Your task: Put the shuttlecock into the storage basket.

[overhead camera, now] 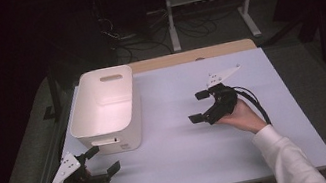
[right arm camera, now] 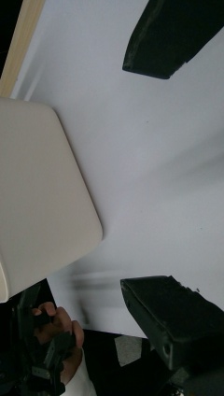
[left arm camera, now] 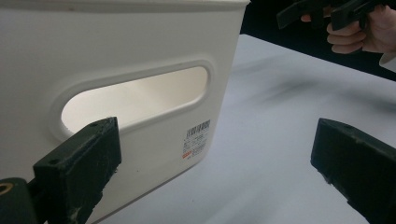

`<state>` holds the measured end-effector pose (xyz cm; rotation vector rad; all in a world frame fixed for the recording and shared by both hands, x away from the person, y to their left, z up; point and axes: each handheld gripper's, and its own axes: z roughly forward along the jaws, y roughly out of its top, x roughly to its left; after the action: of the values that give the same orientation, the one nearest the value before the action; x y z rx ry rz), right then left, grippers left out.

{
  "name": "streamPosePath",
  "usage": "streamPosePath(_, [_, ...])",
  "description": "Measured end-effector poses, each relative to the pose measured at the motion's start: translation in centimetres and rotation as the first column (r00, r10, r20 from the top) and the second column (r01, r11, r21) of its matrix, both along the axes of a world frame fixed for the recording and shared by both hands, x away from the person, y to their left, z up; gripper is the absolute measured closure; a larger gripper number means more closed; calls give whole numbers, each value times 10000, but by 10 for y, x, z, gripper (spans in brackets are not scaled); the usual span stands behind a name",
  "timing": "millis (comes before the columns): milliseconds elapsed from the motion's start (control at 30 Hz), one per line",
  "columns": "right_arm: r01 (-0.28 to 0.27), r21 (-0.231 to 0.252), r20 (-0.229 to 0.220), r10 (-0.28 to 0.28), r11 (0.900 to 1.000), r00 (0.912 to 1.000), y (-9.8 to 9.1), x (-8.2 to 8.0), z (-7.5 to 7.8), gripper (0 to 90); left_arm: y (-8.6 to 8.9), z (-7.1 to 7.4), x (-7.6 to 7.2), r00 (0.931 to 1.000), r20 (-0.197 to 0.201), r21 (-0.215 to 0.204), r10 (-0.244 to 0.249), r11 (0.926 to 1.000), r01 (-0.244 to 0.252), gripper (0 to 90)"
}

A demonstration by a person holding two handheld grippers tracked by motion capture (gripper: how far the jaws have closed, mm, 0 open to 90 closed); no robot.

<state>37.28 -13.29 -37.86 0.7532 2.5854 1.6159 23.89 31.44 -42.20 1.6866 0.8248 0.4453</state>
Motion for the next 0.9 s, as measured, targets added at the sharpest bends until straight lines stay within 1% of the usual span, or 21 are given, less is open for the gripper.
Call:
streamPosePath(67, [32,-20,85,-32,10000,10000,-3,-2,-2,0,0,0,0,10000,2,-39,40,10000,-40,13])
streamPosePath(133, [141,36,279,-142,9999,9995,-7,-5,-5,0,2,1,0,9999,103,148,-34,9999,32,13])
streamPosePath(233, [269,84,222,-271,9996,9994,-13,-8,-9,0,2,0,0,10000,23,61,16,10000,-16,14])
streamPosePath(300, [372,80,146,-373,9993,9992,-16,-11,-10,0,1,0,0,10000,3,98,3,10000,-3,14])
streamPosePath(333, [365,50,236,-366,9993,9991,-18,-11,-11,0,1,0,0,10000,-1,106,2,9999,-2,13])
streamPosePath(400, [446,-13,149,-445,9990,9989,-21,-13,-11,0,1,0,0,10000,7,99,4,10000,-4,14])
streamPosePath(433, [426,-14,196,-426,9991,9989,-23,-13,-12,0,1,0,0,10000,10,80,30,10000,-30,13])
streamPosePath(467, [464,-1,104,-464,9989,9989,-25,-14,-12,0,2,0,0,10000,1,58,59,10000,-59,13])
streamPosePath(533, [505,-9,173,-505,9987,9986,-28,-15,-13,0,2,0,0,10000,9,21,93,10000,-93,13])
streamPosePath(567, [539,9,101,-539,9985,9985,-29,-16,-14,0,2,0,0,10000,0,25,98,9999,-98,14])
streamPosePath(733, [556,-72,115,-555,9984,9984,-34,-19,-17,0,2,0,-1,9999,-28,41,121,9999,-121,13])
streamPosePath(833, [685,-205,184,-682,9974,9975,-38,-22,-18,0,2,0,-1,9999,-21,10,146,9999,-146,13])
streamPosePath(900, [800,-187,152,-797,9966,9967,-42,-24,-19,0,3,0,-1,9999,-9,19,148,9999,-148,13])
